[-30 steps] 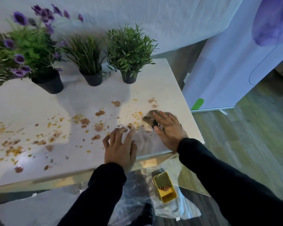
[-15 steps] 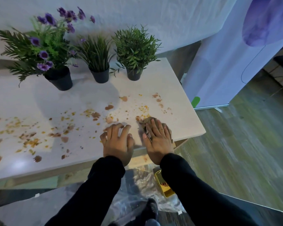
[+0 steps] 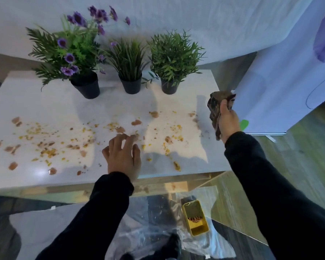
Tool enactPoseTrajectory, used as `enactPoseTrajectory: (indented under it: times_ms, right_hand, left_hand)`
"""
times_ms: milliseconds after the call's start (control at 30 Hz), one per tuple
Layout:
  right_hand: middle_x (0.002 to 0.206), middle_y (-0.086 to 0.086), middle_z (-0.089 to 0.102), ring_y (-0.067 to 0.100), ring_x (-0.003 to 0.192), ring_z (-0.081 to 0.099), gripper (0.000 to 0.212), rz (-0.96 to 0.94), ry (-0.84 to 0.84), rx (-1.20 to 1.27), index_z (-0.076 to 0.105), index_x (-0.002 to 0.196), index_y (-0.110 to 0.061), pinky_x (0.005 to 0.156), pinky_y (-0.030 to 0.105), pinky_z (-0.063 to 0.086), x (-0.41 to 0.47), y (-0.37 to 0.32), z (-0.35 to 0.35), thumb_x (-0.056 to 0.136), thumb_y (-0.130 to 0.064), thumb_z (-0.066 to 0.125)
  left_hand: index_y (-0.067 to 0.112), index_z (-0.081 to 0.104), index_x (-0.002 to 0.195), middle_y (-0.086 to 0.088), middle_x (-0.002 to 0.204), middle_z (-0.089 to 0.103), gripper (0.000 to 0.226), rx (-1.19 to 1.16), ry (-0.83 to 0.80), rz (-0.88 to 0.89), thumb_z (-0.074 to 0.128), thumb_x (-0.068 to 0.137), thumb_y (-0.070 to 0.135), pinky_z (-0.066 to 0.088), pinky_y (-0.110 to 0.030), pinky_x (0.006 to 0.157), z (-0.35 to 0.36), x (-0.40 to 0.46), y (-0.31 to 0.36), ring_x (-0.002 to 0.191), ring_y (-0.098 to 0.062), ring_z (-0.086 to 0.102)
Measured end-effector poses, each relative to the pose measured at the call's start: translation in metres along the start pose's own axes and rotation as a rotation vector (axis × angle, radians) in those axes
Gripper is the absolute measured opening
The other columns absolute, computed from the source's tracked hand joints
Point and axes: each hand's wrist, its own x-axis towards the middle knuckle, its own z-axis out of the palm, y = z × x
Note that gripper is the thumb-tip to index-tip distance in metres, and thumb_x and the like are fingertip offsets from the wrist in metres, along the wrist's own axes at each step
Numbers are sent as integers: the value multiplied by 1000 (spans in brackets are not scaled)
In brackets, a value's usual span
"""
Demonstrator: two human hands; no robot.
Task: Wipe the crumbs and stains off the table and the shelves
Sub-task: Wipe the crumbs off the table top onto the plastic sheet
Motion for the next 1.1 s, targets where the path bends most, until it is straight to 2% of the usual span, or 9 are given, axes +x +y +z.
enactPoseTrajectory:
  times_ms: [67, 133, 200, 333, 533, 667, 833, 967, 1100]
  right_hand:
    - [115, 5, 65, 27, 103, 61, 61, -87, -84, -457, 58, 138, -23, 89, 38, 53, 13, 8, 21, 100, -64, 32]
    - [153, 11, 47, 28, 141, 41, 61, -243, -211, -818, 42, 153, -22, 121, 44, 28, 23, 23, 49, 104, -57, 27]
    - [169, 5, 18, 21, 156, 12, 59, -341, -260, -977, 24, 161, -17, 126, 39, 4, 29, 23, 79, 109, -46, 23]
    - [171, 0, 8, 21, 157, 5, 60, -422, -357, -1105, 16, 162, -29, 125, 38, -2, 38, 20, 112, 107, -53, 19]
    - [168, -4, 21, 18, 156, 12, 60, -530, -613, -1003, 29, 156, -44, 127, 40, 3, 6, 51, 92, 100, -66, 20]
    - [165, -15, 22, 6, 155, 5, 83, -642, -679, -1031, 33, 156, -34, 125, 33, -4, -41, 72, 70, 92, -76, 3]
    - [163, -18, 23, 5, 154, 5, 62, -611, -558, -1015, 35, 155, -30, 125, 31, -4, -110, 83, 67, 101, -54, 18]
    - [151, -24, 13, 11, 156, 6, 57, -550, -483, -1008, 30, 157, -26, 121, 27, -6, -145, 82, 76, 106, -49, 22]
    - [166, -4, 24, 12, 155, 13, 73, -416, -402, -887, 32, 157, -26, 123, 29, 2, -160, 96, 88, 97, -65, 17]
  left_hand:
    - [24, 66, 119, -3, 123, 55, 37, 20, 6, -4, 39, 95, 32, 31, -48, 95, 1, -6, -3, 121, -24, 42]
    - [28, 66, 116, 0, 121, 55, 33, 20, 32, -7, 42, 94, 29, 32, -48, 94, 0, -11, -6, 120, -24, 45]
    - [26, 63, 115, 0, 121, 54, 29, -3, 78, -20, 45, 93, 27, 32, -47, 92, -4, -16, -15, 118, -26, 47]
    - [19, 66, 119, -5, 123, 56, 36, -6, 131, -81, 43, 94, 31, 31, -47, 94, -13, -23, -40, 119, -29, 46]
    - [16, 65, 118, -7, 116, 55, 36, -125, 98, -100, 42, 95, 31, 41, -44, 90, -19, -32, -46, 110, -27, 47]
    - [16, 55, 88, -4, 76, 50, 17, -388, 43, -215, 45, 99, 26, 36, -29, 57, -32, -54, -20, 64, -14, 46]
    - [9, 34, 62, -6, 57, 29, 47, -555, 83, -767, 54, 97, 32, 26, -32, 56, -44, -77, -51, 52, -16, 27]
    - [9, 60, 80, -5, 64, 53, 43, -875, -137, -1225, 57, 94, 50, 36, -34, 55, -56, -70, -84, 55, -22, 43]
    - [13, 63, 86, -13, 81, 66, 34, -475, -569, -792, 56, 96, 45, 49, -48, 73, -80, -58, -87, 72, -32, 60]
